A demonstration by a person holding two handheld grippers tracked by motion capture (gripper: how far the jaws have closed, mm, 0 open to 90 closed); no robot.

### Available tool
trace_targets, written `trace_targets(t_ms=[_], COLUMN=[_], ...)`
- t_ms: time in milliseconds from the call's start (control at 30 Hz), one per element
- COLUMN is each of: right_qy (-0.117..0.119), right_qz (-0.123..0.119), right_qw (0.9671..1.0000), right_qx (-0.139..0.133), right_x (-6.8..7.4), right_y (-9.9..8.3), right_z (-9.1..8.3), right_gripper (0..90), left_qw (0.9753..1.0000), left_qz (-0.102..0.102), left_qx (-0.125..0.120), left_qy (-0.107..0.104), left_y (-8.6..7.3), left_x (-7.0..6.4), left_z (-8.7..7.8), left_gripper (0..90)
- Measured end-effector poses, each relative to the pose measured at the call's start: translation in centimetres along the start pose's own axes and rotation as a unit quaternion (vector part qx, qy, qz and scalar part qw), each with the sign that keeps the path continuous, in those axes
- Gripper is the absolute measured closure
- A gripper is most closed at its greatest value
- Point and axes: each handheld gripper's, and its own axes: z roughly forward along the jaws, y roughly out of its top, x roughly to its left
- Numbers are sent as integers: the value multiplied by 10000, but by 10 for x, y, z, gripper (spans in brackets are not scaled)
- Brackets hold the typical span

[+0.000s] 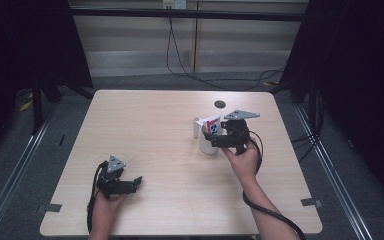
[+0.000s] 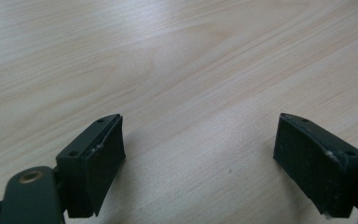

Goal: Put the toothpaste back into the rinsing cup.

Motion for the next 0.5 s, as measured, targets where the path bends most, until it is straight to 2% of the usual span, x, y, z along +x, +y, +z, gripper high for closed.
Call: trace_targets(t_ms=[233, 333, 400, 500], right_qy=[24, 59, 150, 150], right_qz=[-61, -154, -106, -87], right_qw=[10000, 9998, 9998, 9998], right_qx=[-34, 67, 45, 30], right_x=[-1, -2, -4, -4], right_y=[1, 0, -1, -2], right_z=[-6, -7, -8, -10], right_gripper=[174, 153, 145, 145], left_qw=[10000, 10000, 10000, 10000], left_qz=[-4, -20, -8, -11], left_qx=[0, -9, 0, 0], left_qy=[4, -1, -2, -5], left_y=[0, 0, 0, 0], left_x=[0, 0, 0, 0], left_z=[0, 0, 0, 0], left_gripper=[160, 159, 159, 159])
